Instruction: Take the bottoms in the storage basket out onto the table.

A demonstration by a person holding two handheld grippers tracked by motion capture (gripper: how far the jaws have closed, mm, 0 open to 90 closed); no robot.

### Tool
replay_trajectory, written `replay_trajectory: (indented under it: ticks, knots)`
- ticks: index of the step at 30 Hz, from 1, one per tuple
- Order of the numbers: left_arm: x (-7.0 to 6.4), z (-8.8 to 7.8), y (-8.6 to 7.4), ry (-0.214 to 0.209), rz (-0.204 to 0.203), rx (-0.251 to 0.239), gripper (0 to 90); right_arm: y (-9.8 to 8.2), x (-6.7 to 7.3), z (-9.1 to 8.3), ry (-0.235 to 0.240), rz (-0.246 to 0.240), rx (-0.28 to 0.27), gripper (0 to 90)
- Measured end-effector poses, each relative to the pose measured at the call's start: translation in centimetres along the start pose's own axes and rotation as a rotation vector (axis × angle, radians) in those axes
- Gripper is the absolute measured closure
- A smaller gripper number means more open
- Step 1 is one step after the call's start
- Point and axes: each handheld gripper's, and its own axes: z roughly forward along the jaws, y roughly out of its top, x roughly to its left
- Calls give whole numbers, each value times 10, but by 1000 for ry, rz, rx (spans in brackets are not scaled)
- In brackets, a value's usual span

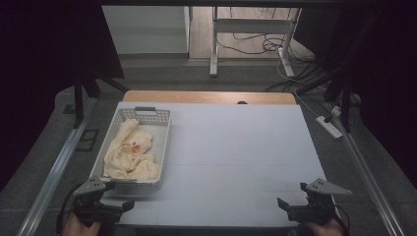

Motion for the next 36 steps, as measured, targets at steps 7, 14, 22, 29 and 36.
replay_trajectory:
  ticks: [7, 14, 22, 29, 36]
  knots:
    - [2, -2, 3, -28, 3, 3, 0, 0, 0, 1, -1, 2, 3, 0]
    - [4, -2, 5, -11, 26, 13, 0, 0, 0, 1, -1, 4, 9, 0]
    - [7, -5, 11, 29, 20, -12, 0, 1, 0, 2, -1, 6, 16, 0]
    - [13, -7, 19, 54, -5, -21, 0, 1, 1, 3, -4, 0, 27, 0]
    - [19, -6, 25, 89, -23, -12, 0, 1, 0, 3, -3, 4, 26, 0]
